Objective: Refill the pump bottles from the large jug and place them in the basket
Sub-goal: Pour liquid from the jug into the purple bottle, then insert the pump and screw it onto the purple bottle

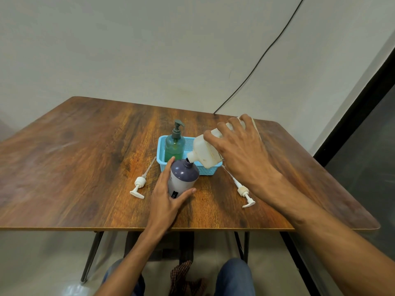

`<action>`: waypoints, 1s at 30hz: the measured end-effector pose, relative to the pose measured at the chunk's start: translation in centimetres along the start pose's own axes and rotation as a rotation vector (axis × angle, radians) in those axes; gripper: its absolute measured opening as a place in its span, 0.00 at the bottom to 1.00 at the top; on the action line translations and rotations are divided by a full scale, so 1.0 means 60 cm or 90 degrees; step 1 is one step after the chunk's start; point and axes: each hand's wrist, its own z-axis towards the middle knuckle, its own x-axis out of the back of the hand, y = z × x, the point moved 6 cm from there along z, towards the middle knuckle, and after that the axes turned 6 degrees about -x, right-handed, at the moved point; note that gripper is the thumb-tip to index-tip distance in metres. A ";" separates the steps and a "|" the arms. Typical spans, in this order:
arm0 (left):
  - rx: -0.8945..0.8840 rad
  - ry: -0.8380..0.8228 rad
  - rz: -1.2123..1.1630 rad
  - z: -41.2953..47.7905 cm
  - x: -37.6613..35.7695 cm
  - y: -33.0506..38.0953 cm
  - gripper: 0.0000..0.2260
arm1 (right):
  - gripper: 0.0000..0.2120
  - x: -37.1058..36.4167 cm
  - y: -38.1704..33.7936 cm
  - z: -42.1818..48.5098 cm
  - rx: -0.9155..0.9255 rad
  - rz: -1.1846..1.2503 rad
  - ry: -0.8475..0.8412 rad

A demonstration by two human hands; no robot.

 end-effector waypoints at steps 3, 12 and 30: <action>0.002 0.000 0.005 0.000 0.001 0.000 0.44 | 0.36 0.000 0.001 0.000 -0.001 -0.006 0.004; 0.000 0.000 0.001 0.000 0.002 0.001 0.44 | 0.36 0.001 0.000 0.000 -0.002 0.009 0.000; -0.007 0.001 0.010 0.003 0.000 -0.001 0.44 | 0.35 -0.006 0.005 -0.004 -0.022 0.039 0.002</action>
